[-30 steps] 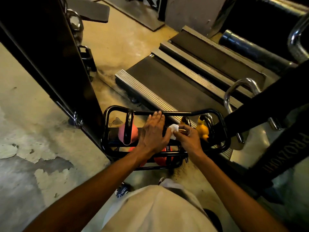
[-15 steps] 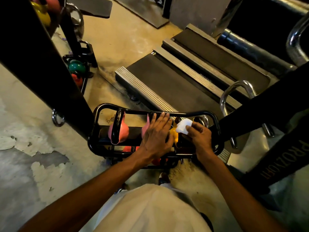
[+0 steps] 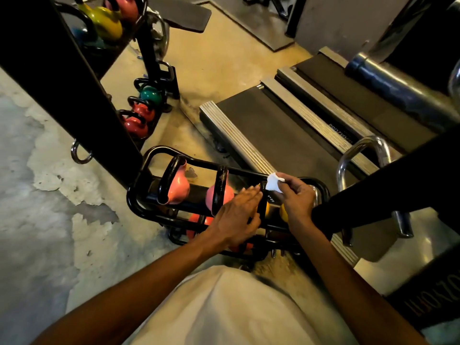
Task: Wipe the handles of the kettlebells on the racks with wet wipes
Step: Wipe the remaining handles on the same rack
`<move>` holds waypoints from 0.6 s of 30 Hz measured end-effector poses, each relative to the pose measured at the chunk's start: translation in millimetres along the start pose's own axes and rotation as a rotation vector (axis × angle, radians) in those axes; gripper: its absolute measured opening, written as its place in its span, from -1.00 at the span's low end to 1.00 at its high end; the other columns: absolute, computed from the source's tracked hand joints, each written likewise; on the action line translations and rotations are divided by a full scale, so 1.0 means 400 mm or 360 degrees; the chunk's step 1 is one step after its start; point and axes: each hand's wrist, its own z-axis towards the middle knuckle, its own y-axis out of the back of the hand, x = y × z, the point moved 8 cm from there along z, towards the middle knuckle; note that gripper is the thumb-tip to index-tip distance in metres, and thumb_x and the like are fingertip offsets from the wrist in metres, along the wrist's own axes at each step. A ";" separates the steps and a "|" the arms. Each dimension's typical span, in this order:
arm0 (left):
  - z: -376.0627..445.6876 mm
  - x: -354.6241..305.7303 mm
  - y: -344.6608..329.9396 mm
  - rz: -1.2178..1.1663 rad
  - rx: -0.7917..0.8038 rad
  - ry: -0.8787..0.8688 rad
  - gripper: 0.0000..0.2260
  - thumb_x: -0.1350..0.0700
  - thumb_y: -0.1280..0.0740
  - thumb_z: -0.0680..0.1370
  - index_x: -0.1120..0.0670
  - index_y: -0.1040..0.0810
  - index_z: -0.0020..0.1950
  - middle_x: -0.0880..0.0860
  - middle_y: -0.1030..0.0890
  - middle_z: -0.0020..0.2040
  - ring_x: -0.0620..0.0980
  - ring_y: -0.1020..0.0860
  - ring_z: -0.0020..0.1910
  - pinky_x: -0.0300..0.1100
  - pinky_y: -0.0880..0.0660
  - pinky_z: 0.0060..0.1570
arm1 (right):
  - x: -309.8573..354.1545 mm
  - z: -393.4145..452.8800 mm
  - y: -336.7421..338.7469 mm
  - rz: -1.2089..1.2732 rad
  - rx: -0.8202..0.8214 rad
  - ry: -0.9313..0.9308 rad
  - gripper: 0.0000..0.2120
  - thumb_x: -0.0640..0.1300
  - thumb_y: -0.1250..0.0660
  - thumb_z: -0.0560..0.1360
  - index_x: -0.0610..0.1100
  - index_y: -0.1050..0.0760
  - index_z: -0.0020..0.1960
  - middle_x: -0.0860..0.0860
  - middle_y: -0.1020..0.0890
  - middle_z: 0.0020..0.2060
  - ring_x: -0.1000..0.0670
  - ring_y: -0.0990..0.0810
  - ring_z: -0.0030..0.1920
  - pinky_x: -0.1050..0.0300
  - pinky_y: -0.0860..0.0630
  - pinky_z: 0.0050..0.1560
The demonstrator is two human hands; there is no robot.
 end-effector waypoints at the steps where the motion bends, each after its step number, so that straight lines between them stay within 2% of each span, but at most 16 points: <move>1: 0.000 -0.003 -0.002 0.0003 -0.0008 0.0006 -0.43 0.11 -0.28 0.66 0.15 -0.24 0.66 0.10 -0.20 0.68 -0.01 -0.12 0.67 -0.17 0.07 0.65 | 0.008 0.004 -0.004 -0.0018 -0.0022 0.0015 -0.75 -0.32 -0.39 0.59 -0.01 -0.73 0.03 -0.04 -0.76 0.02 -0.05 -0.73 0.12 -0.12 -0.65 0.22; 4: 0.001 -0.005 -0.016 0.0020 -0.0006 0.0018 -0.43 0.09 -0.28 0.66 0.14 -0.24 0.66 0.10 -0.20 0.67 -0.01 -0.12 0.67 -0.14 0.04 0.66 | 0.051 0.017 -0.006 -0.0094 -0.0094 0.0192 -0.73 -0.35 -0.36 0.57 -0.04 -0.74 0.05 0.03 -0.77 -0.01 0.05 -0.73 0.10 0.02 -0.64 0.24; 7: 0.004 -0.011 -0.038 0.0036 0.0017 0.0030 -0.41 0.08 -0.29 0.64 0.14 -0.26 0.66 0.11 -0.22 0.67 0.03 -0.16 0.67 -0.11 -0.01 0.65 | 0.070 0.027 -0.023 -0.0390 0.0072 0.0374 -0.79 -0.27 -0.40 0.59 -0.04 -0.75 0.08 0.15 -0.75 -0.05 0.23 -0.70 0.04 0.13 -0.62 0.17; 10: 0.004 -0.016 -0.055 0.0078 0.0065 0.0000 -0.43 0.09 -0.29 0.60 0.18 -0.34 0.61 0.14 -0.32 0.63 0.06 -0.27 0.62 -0.01 -0.19 0.63 | 0.028 0.024 -0.072 -0.0657 0.0500 0.0322 -0.83 -0.07 -0.37 0.60 0.07 -0.73 0.08 0.14 -0.76 -0.03 0.13 -0.71 0.07 -0.13 -0.62 0.22; 11: 0.002 -0.017 -0.057 0.0078 0.0074 -0.0007 -0.44 0.10 -0.30 0.59 0.18 -0.37 0.59 0.14 -0.35 0.61 0.06 -0.31 0.60 0.00 -0.24 0.61 | 0.020 0.015 -0.080 -0.0717 0.0597 0.0282 -0.82 0.01 -0.32 0.62 0.11 -0.71 0.07 0.13 -0.76 0.00 0.10 -0.70 0.10 -0.16 -0.59 0.25; 14: -0.004 -0.014 -0.066 0.0072 0.0112 0.0009 -0.42 0.11 -0.33 0.55 0.16 -0.38 0.58 0.12 -0.27 0.65 0.09 -0.27 0.62 0.00 -0.28 0.59 | 0.009 -0.004 -0.077 -0.0774 0.0695 0.0106 -0.57 0.33 -0.11 0.64 0.18 -0.68 0.16 0.12 -0.71 0.14 0.08 -0.63 0.24 -0.10 -0.48 0.40; 16: -0.002 -0.014 -0.071 0.0084 0.0118 0.0033 -0.42 0.09 -0.33 0.54 0.14 -0.39 0.57 0.12 -0.25 0.66 0.14 -0.27 0.62 0.02 -0.33 0.56 | 0.010 -0.001 -0.074 -0.0807 0.0725 -0.0055 -0.33 0.54 0.06 0.56 0.21 -0.66 0.22 0.11 -0.68 0.23 0.06 -0.59 0.31 -0.07 -0.39 0.46; 18: 0.002 -0.017 -0.070 0.0086 0.0095 0.0049 -0.46 0.08 -0.32 0.57 0.15 -0.41 0.56 0.13 -0.26 0.66 0.12 -0.25 0.63 0.01 -0.28 0.58 | 0.010 0.013 -0.084 -0.0851 0.0732 -0.0190 -0.15 0.64 0.19 0.47 0.20 -0.65 0.27 0.07 -0.65 0.31 0.00 -0.55 0.37 -0.14 -0.33 0.51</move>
